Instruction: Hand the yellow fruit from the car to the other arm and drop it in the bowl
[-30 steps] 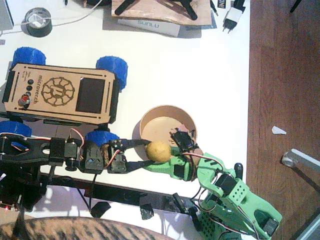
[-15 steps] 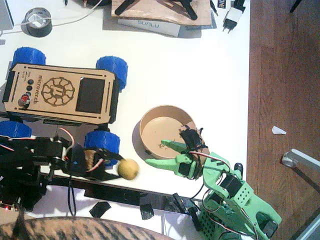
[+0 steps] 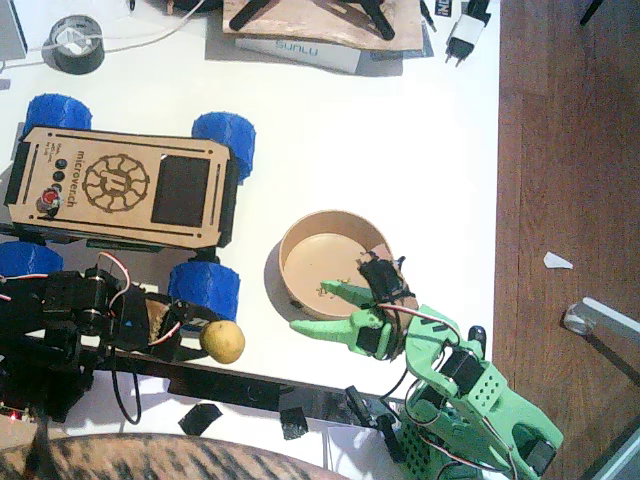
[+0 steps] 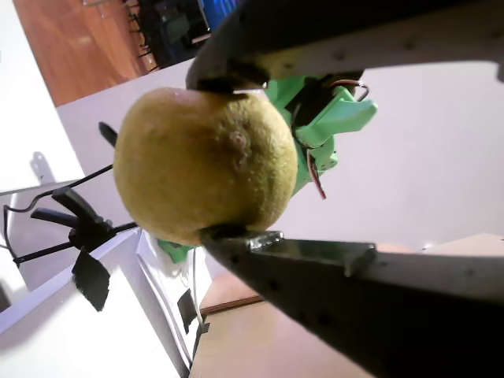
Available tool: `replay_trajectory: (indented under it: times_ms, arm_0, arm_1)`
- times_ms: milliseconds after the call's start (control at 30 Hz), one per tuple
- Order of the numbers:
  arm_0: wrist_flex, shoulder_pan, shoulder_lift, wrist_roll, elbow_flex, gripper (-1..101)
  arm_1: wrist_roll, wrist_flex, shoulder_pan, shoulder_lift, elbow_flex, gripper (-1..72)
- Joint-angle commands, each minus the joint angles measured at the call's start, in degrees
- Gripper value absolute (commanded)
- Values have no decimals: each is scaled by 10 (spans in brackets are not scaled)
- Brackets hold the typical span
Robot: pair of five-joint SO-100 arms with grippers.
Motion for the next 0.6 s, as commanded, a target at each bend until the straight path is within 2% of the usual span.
replay_trajectory:
  times_ms: [0,133,567]
  arm_0:
    - [2,-2,0,6,-13,1]
    - [0,-2,-3,6,-13,1]
    - [-69,-3,-62,7,-22,1]
  arm_1:
    - [3,-4,-19,-6,-3,403]
    - [6,-12,-45,-32,-2,395]
    - [23,-150,-60,-212,-32,389]
